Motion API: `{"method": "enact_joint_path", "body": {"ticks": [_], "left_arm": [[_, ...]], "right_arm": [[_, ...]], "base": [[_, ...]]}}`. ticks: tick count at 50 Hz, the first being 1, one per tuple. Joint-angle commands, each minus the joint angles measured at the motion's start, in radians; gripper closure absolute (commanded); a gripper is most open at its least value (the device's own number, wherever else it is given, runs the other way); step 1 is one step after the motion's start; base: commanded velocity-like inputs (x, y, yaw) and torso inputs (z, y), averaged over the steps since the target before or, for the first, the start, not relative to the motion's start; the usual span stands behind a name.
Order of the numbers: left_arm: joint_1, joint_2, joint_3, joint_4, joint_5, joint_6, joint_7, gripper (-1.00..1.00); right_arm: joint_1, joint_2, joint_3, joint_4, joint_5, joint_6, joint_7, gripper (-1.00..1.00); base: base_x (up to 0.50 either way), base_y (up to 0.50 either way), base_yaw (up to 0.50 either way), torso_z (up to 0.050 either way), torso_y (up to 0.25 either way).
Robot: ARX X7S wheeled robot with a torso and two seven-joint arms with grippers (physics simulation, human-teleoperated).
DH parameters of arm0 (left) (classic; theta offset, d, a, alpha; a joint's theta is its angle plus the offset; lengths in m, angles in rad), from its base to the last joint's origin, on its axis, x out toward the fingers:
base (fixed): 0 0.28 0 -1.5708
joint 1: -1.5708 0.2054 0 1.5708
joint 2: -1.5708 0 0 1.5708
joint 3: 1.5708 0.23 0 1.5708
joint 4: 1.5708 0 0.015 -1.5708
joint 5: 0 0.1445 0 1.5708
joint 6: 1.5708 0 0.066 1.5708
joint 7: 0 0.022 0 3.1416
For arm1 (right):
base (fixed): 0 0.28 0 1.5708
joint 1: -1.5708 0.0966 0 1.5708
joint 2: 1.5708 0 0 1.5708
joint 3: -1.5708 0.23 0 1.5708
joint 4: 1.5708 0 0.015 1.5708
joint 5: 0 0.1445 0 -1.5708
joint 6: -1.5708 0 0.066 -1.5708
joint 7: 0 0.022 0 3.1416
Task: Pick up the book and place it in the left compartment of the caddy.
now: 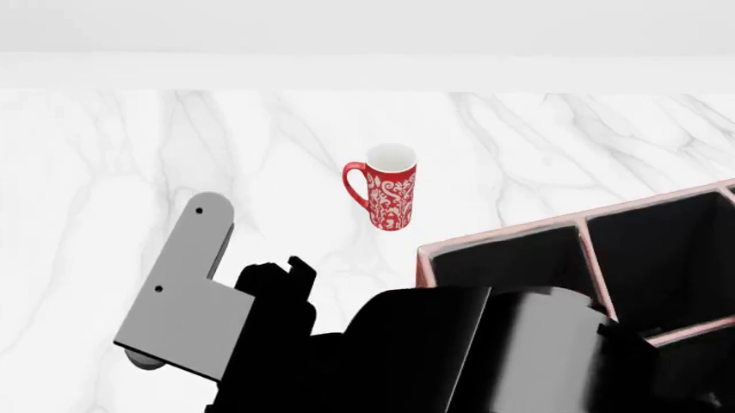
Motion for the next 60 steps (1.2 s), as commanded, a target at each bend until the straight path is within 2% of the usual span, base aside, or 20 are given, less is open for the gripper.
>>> {"method": "enact_joint_path", "body": {"ticks": [1, 17, 43, 60], "left_arm": [[0.007, -0.002, 0.003, 0.004, 0.001, 0.008, -0.001, -1.0], [0.012, -0.006, 0.002, 0.012, -0.007, 0.012, -0.005, -1.0], [0.017, -0.012, 0.004, 0.012, -0.012, 0.02, -0.012, -1.0], [0.024, -0.017, -0.005, 0.019, -0.023, 0.024, -0.017, -1.0]], "right_arm": [[-0.029, -0.012, -0.052, 0.057, -0.07, -0.08, -0.05, -1.0], [-0.095, -0.03, -0.119, 0.176, -0.163, -0.2, -0.115, -1.0], [-0.13, -0.085, -0.217, 0.264, -0.244, -0.259, -0.144, -1.0], [-0.177, -0.107, -0.276, 0.357, -0.321, -0.354, -0.173, -1.0]], "base": [[0.0, 0.0, 0.0, 0.0, 0.0], [0.0, 0.0, 0.0, 0.0, 0.0], [0.0, 0.0, 0.0, 0.0, 0.0], [0.0, 0.0, 0.0, 0.0, 0.0]]}}
